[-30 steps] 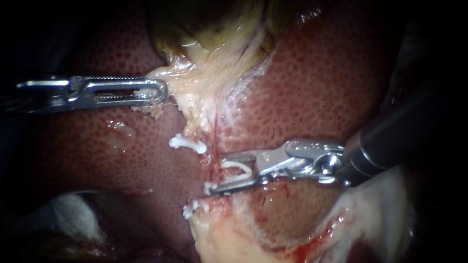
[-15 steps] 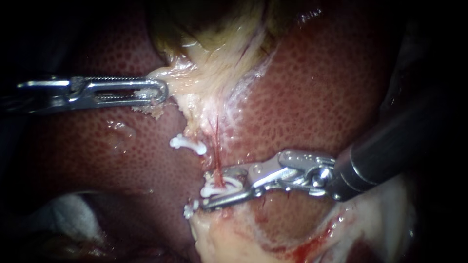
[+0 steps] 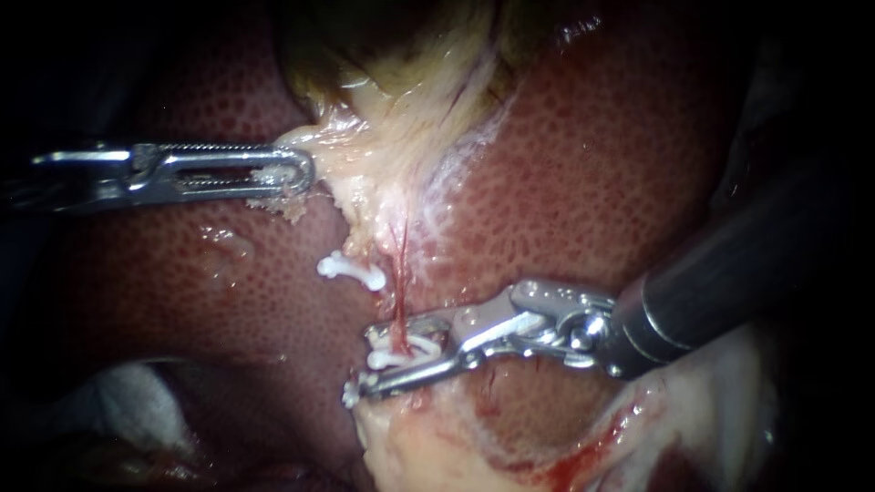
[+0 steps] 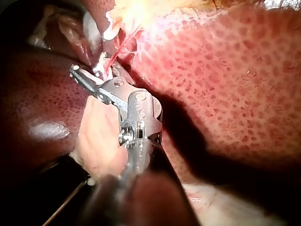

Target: Clipping second clip right tube

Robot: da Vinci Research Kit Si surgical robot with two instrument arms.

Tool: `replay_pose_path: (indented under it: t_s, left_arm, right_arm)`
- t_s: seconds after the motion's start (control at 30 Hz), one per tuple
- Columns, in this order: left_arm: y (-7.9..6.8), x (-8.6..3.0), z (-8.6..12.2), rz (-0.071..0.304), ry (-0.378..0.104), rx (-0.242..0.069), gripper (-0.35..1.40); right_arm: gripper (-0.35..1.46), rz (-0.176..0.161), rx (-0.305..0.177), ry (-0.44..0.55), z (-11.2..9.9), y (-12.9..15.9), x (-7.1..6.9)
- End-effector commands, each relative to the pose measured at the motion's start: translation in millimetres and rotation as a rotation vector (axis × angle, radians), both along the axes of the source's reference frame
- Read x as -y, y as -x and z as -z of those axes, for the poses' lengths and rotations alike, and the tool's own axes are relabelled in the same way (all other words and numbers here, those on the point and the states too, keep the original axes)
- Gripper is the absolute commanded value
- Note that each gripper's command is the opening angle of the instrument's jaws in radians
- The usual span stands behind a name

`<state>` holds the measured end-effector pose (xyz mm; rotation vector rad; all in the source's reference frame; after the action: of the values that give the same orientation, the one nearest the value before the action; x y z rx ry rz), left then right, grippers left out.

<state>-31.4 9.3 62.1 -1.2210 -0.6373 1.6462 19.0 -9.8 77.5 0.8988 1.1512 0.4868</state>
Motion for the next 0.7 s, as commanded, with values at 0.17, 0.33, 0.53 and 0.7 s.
replay_pose_path:
  t_s: [0.17,0.33,0.53,0.7]
  left_arm:
    - [0.0,0.0,0.0,0.001,0.0,-0.001,-0.35]
    - [0.0,0.0,0.0,0.001,0.0,-0.001,-0.35]
    - [0.0,0.0,0.0,-0.001,-0.001,-0.003,-0.35]
    - [0.0,0.0,0.0,-0.001,-0.001,-0.003,-0.35]
  right_arm:
    - [0.32,-0.003,0.004,-0.004,-0.1,0.0,-0.1]
    - [-0.01,-0.009,0.014,-0.031,-0.2,0.3,-0.2]
    - [-0.35,-0.015,0.034,-0.091,-0.2,0.8,-0.2]
    - [-0.35,-0.018,0.042,-0.113,-0.3,1.0,-0.2]
